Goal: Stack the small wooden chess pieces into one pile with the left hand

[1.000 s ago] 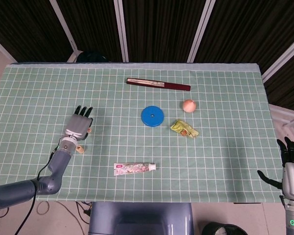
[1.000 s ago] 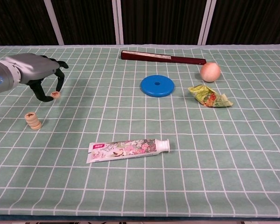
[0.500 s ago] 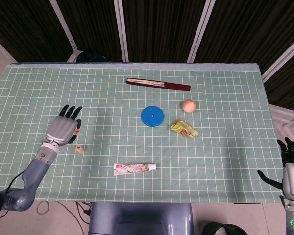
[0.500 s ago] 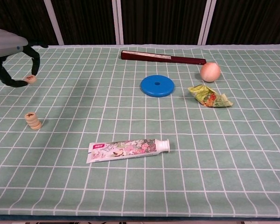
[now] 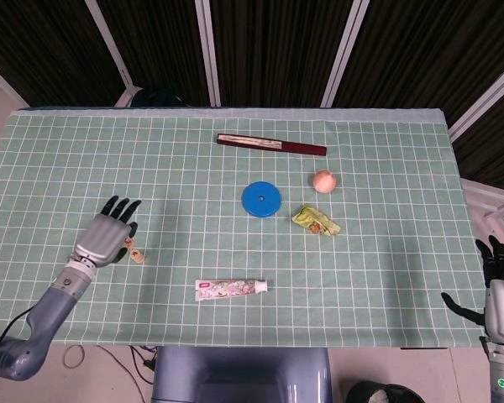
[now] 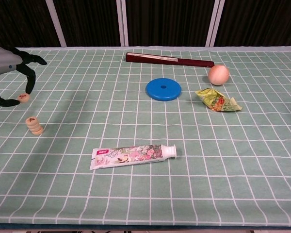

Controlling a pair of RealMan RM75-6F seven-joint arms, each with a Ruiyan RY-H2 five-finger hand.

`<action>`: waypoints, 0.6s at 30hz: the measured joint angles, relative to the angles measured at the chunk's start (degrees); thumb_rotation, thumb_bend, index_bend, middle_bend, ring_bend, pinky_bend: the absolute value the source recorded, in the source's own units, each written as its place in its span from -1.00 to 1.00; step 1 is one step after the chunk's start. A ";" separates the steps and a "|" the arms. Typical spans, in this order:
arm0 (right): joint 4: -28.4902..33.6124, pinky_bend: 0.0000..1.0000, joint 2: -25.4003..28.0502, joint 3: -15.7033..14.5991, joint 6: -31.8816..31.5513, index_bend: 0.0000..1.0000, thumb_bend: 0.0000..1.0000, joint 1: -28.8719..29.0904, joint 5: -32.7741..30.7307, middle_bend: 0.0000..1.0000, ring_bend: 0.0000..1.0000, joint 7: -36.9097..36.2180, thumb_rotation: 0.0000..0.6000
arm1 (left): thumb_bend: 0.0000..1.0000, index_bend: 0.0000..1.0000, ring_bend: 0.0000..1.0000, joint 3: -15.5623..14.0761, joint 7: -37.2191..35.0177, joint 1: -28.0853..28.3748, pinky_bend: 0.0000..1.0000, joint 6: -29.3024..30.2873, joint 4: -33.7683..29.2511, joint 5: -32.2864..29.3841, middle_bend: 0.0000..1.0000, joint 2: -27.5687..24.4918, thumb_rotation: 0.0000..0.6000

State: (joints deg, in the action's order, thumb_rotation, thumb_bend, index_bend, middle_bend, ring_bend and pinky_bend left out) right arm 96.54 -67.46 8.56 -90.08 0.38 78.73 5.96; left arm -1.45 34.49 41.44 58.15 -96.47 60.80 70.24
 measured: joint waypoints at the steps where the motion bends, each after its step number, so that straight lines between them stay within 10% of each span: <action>1: -0.02 -1.00 0.01 0.01 0.00 -0.84 -0.53 0.00 0.02 -0.97 -1.00 -0.03 1.00 | -0.37 0.01 -1.00 0.00 0.53 0.02 -1.00 -0.06 0.36 -0.11 -0.96 0.56 1.00; 18: -0.15 -1.00 -0.14 -0.02 0.00 -0.84 -0.53 0.07 0.10 -0.97 -1.00 0.31 1.00 | -0.37 0.01 -1.00 -0.41 2.55 -0.79 -1.00 -1.03 3.13 -0.68 -0.96 2.96 1.00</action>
State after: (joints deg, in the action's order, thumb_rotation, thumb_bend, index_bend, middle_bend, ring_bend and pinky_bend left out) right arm 96.39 -67.59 8.53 -90.09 0.46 78.83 6.27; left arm -1.86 37.04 40.65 57.12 -93.34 60.12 73.20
